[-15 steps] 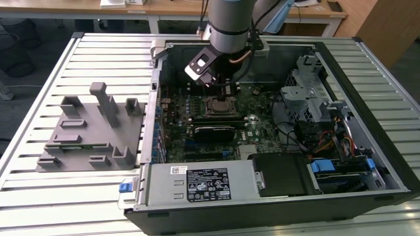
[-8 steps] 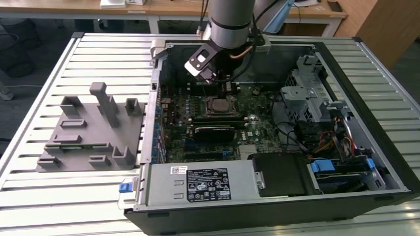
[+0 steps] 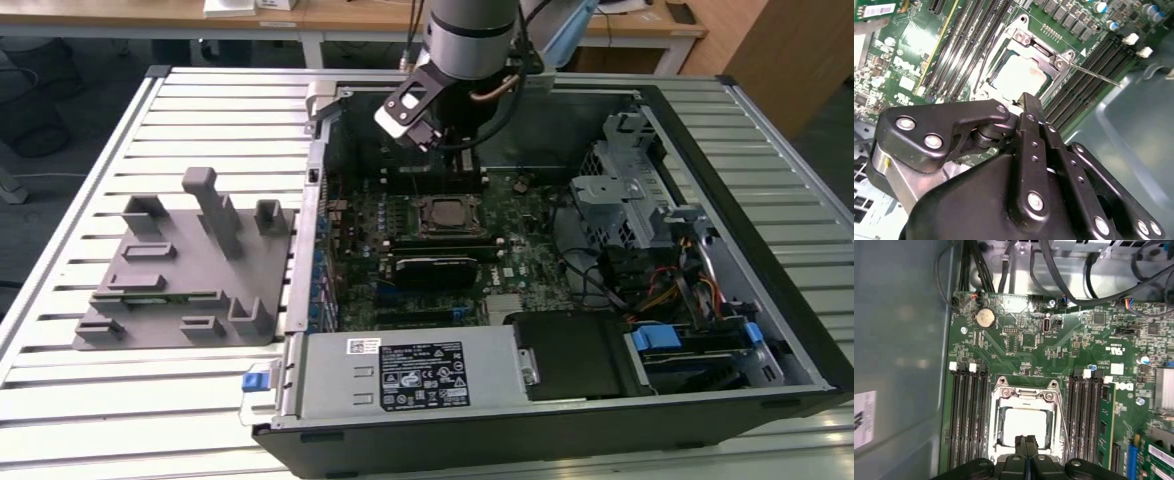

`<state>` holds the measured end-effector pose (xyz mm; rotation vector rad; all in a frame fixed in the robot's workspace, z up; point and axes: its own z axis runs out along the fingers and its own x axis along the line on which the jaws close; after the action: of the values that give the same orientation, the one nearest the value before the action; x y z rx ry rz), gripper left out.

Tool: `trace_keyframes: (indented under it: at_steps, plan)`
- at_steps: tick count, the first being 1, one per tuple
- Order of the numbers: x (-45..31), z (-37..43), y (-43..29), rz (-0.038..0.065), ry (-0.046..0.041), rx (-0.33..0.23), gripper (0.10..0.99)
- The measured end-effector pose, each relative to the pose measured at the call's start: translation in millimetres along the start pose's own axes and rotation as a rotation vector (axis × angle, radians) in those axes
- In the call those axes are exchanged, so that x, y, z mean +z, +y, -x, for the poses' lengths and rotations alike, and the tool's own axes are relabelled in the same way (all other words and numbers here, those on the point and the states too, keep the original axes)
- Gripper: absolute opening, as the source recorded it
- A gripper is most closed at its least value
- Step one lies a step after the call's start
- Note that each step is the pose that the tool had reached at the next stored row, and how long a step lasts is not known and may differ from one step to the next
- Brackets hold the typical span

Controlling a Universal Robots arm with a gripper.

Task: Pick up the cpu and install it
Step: 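Install the first cpu locking lever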

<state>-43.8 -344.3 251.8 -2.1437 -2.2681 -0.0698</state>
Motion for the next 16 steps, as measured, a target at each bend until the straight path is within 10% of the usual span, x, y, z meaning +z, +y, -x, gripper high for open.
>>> trace_keyframes:
  at_steps: [9, 16]
  plan:
    - [-31.0, -1.4, 0.6, 0.0, -0.0002, 0.0, 0.106]
    - [-33.5, -1.5, 0.6, -0.003, 0.0011, -0.067, 0.106]
